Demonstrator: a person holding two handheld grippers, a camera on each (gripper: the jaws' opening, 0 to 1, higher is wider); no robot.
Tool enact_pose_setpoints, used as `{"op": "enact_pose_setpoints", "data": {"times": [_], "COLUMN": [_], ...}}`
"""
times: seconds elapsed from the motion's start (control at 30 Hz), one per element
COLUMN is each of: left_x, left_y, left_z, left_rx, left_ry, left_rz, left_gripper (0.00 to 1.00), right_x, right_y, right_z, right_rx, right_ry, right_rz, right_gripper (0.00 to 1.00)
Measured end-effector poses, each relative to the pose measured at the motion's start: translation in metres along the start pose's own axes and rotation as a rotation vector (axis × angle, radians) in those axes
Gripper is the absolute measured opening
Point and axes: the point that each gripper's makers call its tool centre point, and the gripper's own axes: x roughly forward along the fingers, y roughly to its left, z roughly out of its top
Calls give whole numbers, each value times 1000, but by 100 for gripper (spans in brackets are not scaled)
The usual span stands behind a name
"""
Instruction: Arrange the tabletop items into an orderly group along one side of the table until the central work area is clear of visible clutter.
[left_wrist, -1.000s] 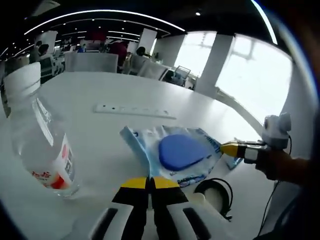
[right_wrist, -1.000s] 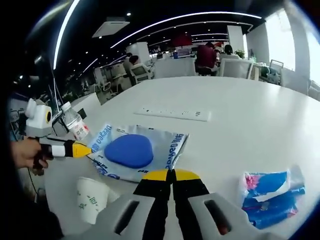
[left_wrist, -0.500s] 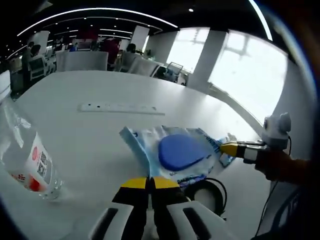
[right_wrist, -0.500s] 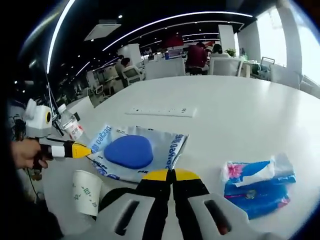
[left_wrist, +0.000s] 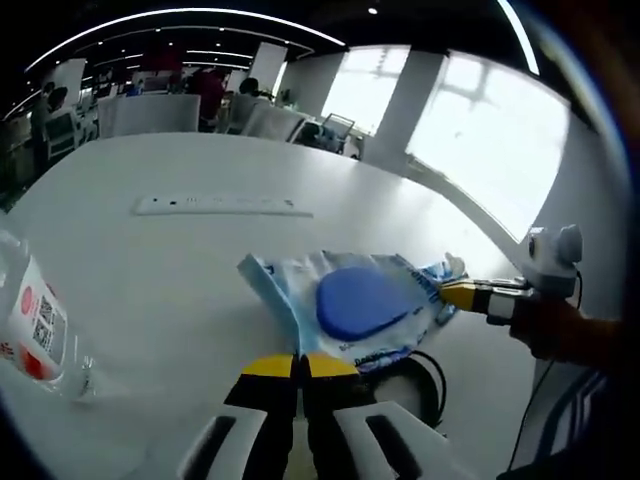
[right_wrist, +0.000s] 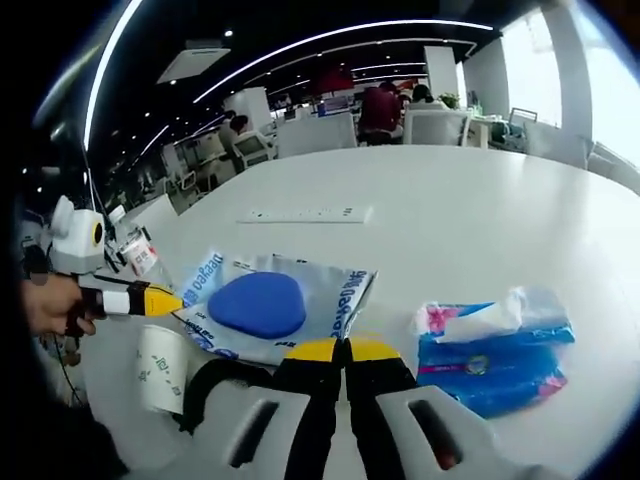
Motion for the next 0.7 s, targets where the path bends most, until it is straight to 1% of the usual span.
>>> {"op": "enact_pose_setpoints", "data": {"times": [0.33, 0.53, 0.7], "left_x": [8, 10, 11], "left_y": [-8, -11, -12], "left_z": [-5, -9, -9], "left_rx": [2, -10, -16], "left_ry": [36, 58, 65], "left_rz": [-23, -28, -32], "left_gripper": [0, 0, 0], "right_x": [-5, -2, -3], "right_y": [-10, -13, -14], "right_z": [-10, -17, -20], "right_rx": [17, 22, 26], "right_ry": [15, 32, 39], "right_rz": [-25, -36, -43], "right_gripper": [0, 0, 0]}}
